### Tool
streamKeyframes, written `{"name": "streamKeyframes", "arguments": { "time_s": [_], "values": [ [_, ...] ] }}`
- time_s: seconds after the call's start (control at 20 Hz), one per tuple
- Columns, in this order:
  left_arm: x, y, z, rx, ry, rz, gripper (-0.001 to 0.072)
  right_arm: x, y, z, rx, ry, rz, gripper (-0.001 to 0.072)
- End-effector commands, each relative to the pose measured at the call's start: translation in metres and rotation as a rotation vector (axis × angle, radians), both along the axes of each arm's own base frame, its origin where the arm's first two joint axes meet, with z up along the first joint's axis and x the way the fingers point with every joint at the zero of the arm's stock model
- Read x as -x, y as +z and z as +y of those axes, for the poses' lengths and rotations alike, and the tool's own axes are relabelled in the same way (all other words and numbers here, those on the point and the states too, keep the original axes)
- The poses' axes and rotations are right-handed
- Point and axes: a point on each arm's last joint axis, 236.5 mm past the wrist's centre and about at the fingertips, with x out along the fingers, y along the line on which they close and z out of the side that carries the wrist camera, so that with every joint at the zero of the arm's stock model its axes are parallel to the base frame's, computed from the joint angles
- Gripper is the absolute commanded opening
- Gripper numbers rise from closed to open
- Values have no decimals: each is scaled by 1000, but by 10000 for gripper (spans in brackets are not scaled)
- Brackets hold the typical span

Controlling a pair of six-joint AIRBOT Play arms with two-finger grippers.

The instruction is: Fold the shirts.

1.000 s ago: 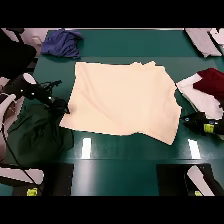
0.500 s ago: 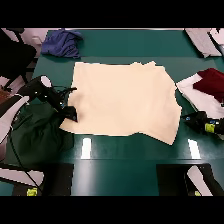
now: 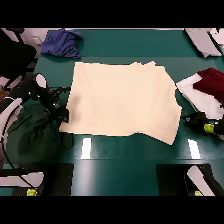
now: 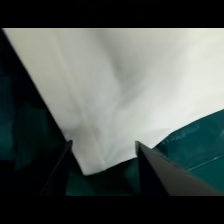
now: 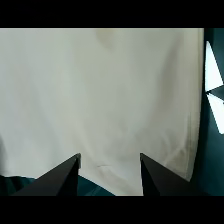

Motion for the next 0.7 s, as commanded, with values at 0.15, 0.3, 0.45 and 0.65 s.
{"name": "streamKeyframes", "arguments": {
  "time_s": [0.15,0.3,0.45,0.65],
  "values": [
    [-15,-13,6,-25,9,-89,494,0,5,-2,34,0,-23,442],
    [-16,-14,13,-55,-3,-97,494,-1,6,-2,37,-1,-29,442],
    [-12,-14,-5,20,18,-73,493,0,2,-1,17,1,-11,442],
    [6,-18,-17,75,18,-13,493,-1,7,-2,36,-2,-32,441]
  ]
}}
